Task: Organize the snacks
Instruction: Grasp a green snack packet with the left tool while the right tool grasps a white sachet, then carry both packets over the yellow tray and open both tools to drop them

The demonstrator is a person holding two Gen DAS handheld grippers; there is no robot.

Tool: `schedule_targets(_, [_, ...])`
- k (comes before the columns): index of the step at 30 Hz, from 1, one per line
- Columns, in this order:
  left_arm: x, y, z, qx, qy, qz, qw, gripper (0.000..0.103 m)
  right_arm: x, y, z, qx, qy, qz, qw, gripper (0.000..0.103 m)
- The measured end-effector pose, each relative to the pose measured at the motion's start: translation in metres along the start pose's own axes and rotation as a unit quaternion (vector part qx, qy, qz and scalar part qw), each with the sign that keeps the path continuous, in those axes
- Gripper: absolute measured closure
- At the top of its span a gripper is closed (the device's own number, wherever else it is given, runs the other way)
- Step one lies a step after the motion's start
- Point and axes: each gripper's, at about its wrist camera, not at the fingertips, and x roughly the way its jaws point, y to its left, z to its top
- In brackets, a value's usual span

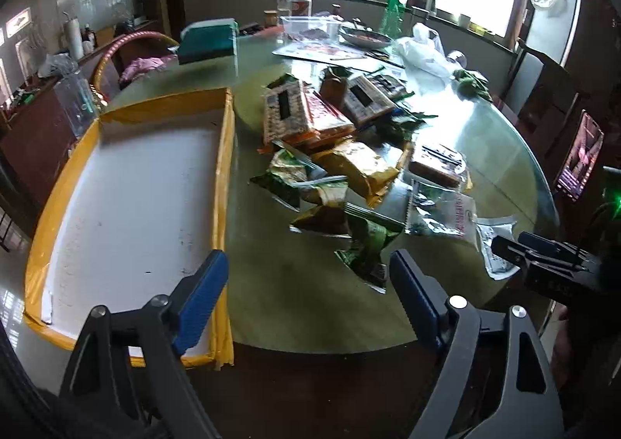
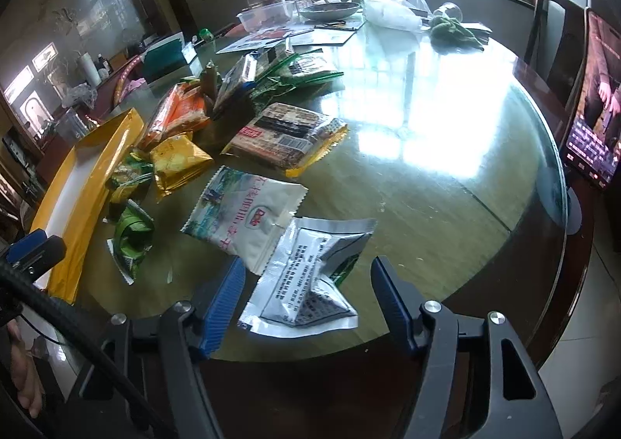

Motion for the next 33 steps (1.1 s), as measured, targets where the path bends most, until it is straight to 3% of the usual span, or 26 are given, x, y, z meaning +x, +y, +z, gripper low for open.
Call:
schedule_targets(4, [0.008, -0.009, 0.002, 0.009, 0.017, -0.028, 0.9994, 0.022, 0.002, -0.003, -0.001, 0.004, 0.001, -0.001, 1.000, 0.037])
schedule_targets(9, [0.028, -0.029, 0.004, 0.043, 0.050, -0.052, 0.9965, 0.034, 0.010, -0.007, -0.001, 0.010, 0.009, -0.002, 1.000, 0.041])
schedule_targets(11, [0.035, -0.031, 0.004, 0.046, 0.056, -0.050, 0.9961, 0.037, 0.014, -0.007, -0.002, 0.010, 0.011, -0.002, 1.000, 0.044])
schedule_targets(12, [0.039, -0.031, 0.005, 0.046, 0.060, -0.051, 0.9958, 0.044, 0.014, -0.005, -0.002, 0.005, 0.008, -0.010, 1.000, 0.044])
schedule_targets(16, [0.049, -0.033, 0.008, 0.045, 0.059, -0.049, 0.9960, 0.048, 0.015, -0.001, -0.004, -0.001, 0.004, -0.013, 1.000, 0.054])
schedule_targets(18, [0.056, -0.036, 0.009, 0.058, 0.068, -0.033, 0.9955, 0.062, 0.014, 0.000, -0.004, -0.008, 0.002, -0.024, 1.000, 0.059])
schedule_targets(19, [0.059, -0.036, 0.008, 0.059, 0.071, -0.033, 0.9952, 0.064, 0.014, 0.001, -0.005, -0.013, 0.001, -0.029, 1.000, 0.062])
schedule_targets(25, [0.058, -0.034, 0.002, 0.047, 0.053, -0.034, 0.9969, 0.069, 0.016, 0.007, -0.008, -0.032, -0.001, -0.045, 0.998, 0.076])
schedule_targets(26, [0.057, -0.034, 0.002, 0.047, 0.051, -0.034, 0.9970, 0.071, 0.016, 0.008, -0.008, -0.032, -0.002, -0.046, 0.998, 0.084])
schedule_targets(33, [0.045, -0.032, -0.009, 0.037, 0.047, -0.061, 0.9964, 0.084, 0.005, 0.013, -0.013, -0.028, -0.015, -0.043, 0.999, 0.084])
